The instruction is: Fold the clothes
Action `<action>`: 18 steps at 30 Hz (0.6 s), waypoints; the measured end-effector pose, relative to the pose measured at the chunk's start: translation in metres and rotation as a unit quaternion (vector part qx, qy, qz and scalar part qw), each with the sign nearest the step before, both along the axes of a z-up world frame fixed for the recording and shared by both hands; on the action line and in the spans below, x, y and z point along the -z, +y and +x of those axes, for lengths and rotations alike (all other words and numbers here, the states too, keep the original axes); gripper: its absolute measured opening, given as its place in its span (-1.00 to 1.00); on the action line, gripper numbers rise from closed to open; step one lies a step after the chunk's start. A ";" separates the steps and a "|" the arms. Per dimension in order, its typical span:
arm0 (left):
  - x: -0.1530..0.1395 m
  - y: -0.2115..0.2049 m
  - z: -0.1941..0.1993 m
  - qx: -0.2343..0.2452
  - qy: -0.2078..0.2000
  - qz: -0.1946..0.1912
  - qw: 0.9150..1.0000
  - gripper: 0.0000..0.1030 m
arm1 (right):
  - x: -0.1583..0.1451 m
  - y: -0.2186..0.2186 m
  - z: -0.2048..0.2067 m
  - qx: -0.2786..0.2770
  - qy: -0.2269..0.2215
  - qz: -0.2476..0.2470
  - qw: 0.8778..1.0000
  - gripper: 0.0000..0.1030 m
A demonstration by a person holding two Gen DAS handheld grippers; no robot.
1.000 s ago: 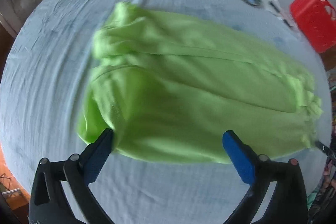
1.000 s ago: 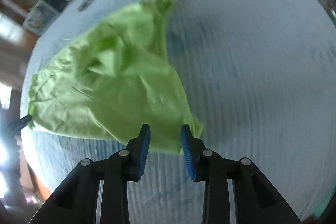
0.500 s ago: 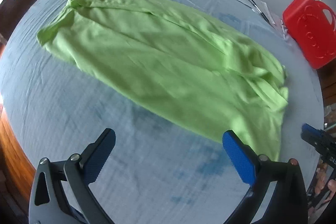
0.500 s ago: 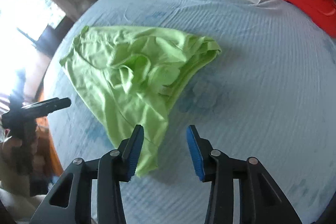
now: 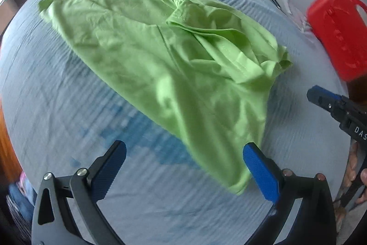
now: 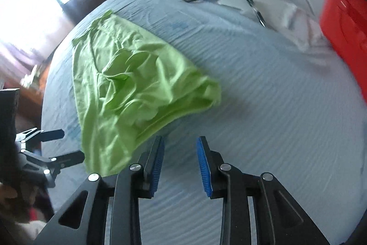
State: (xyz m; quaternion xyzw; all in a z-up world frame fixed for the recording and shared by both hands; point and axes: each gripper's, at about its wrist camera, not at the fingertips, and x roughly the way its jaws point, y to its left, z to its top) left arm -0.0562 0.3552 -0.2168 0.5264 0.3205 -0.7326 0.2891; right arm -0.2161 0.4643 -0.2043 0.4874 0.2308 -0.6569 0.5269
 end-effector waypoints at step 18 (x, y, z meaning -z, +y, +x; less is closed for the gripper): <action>0.031 0.049 -0.047 -0.070 -0.052 -0.042 0.995 0.89 | 0.025 -0.043 -0.029 -0.207 0.114 -0.008 0.972 -0.27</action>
